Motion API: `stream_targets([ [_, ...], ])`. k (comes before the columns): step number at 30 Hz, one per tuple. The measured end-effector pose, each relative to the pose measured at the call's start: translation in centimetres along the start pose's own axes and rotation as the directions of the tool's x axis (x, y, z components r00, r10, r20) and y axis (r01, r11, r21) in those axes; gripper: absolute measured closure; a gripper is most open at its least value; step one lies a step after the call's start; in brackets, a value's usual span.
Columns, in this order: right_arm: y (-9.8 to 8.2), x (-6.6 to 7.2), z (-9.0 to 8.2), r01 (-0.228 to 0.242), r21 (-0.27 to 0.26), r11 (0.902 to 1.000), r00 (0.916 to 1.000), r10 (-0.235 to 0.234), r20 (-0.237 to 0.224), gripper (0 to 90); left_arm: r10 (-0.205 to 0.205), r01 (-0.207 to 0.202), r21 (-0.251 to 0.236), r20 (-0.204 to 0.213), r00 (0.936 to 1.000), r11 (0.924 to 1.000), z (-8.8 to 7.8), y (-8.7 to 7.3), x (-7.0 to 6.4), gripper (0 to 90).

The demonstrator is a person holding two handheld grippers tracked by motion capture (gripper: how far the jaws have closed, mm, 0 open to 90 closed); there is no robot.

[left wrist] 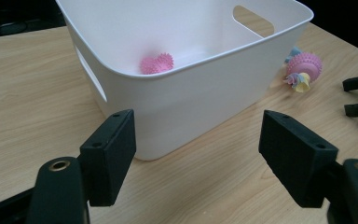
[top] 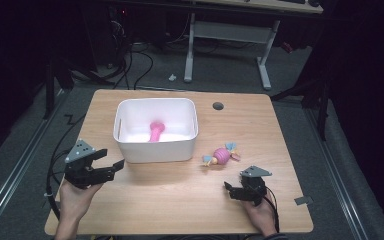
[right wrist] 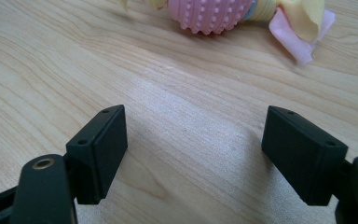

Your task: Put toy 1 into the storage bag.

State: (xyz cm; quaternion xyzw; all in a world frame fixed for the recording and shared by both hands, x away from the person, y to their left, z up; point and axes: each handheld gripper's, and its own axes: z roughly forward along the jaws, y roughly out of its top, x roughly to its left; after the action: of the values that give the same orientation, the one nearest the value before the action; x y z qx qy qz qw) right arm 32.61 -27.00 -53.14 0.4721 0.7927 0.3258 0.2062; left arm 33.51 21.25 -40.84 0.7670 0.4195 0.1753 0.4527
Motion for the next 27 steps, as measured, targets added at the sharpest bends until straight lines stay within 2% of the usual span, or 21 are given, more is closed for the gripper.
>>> stream_targets([
  [8,0.0,0.0,0.0,0.004,-0.002,1.0000,1.0000,-0.004,0.001,22.4,-0.028,0.028,0.009,0.024,0.9993,0.9996,1.3,-1.5,-0.1,27.2],
  [13,0.0,0.0,0.0,0.005,-0.002,1.0000,1.0000,-0.005,0.001,22.4,-0.024,0.023,0.029,0.034,0.9991,0.9993,2.4,-2.3,-0.4,26.2],
  [17,0.0,0.0,0.0,0.005,-0.002,1.0000,1.0000,-0.005,0.000,22.4,-0.034,0.033,0.027,0.042,0.9985,0.9991,2.9,-2.7,-0.5,26.2],
  [27,0.0,0.0,0.0,-0.001,-0.002,1.0000,1.0000,0.001,0.001,22.4,-0.053,0.051,0.044,0.039,0.9978,0.9977,4.0,-3.9,-0.7,26.8],
])
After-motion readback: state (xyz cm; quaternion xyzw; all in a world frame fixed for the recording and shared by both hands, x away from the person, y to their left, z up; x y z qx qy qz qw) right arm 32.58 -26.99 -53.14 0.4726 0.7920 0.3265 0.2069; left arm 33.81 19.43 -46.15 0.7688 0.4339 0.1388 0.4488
